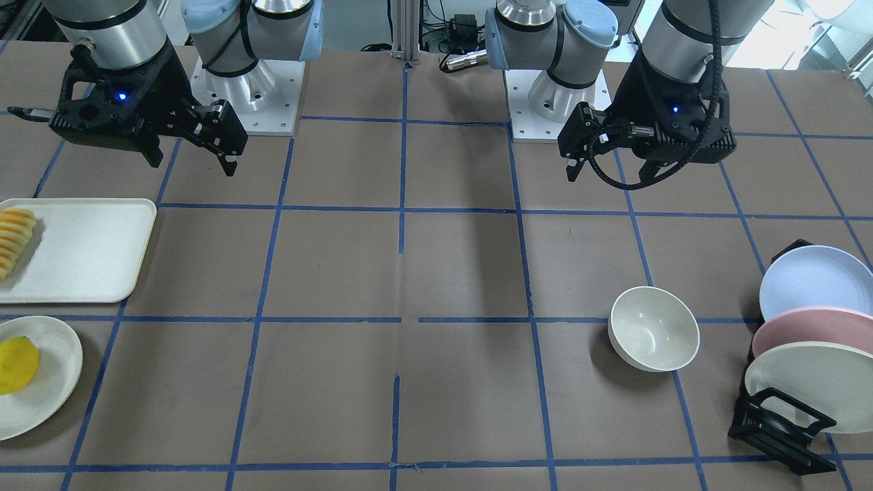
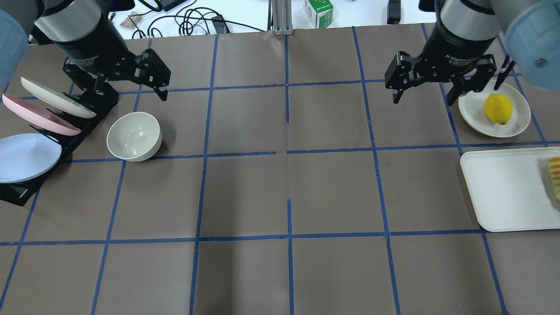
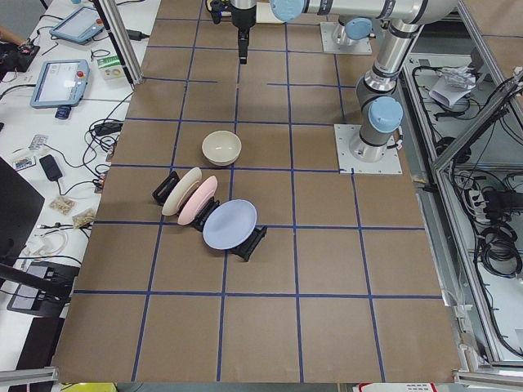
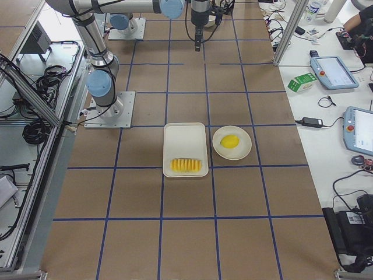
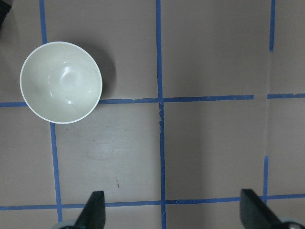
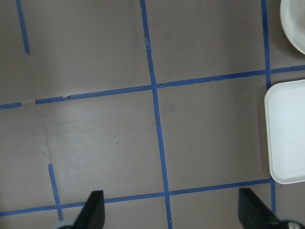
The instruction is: Place bowl and put lemon in it
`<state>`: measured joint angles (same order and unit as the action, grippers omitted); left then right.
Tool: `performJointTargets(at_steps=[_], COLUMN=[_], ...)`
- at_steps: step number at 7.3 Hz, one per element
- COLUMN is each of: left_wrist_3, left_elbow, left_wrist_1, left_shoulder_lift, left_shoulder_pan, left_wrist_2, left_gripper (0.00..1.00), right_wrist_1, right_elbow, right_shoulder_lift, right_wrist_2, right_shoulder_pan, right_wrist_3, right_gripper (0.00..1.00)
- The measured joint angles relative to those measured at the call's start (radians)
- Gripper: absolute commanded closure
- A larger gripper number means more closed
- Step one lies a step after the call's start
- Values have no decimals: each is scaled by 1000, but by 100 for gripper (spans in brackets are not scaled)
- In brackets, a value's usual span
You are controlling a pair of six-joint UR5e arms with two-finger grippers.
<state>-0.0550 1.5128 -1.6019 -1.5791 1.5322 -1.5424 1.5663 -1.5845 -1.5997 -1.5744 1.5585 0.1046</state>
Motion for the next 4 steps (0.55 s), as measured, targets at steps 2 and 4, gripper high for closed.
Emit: performJointTargets(at_steps=[2, 4], left_wrist_3=[0, -52], left_elbow=[2, 11], left_wrist_1=[-2, 13], left_shoulder_lift=[0, -14], left_shoulder_pan=[0, -29], left_wrist_2=[-1, -14], left_gripper=[0, 0], right_wrist_1=[-3, -2], right_elbow=[0, -1], right_shoulder_lift=[0, 7], right_wrist_2=[1, -2], right_shoulder_pan=[0, -1], right_wrist_3=[0, 0], right_gripper=[0, 0])
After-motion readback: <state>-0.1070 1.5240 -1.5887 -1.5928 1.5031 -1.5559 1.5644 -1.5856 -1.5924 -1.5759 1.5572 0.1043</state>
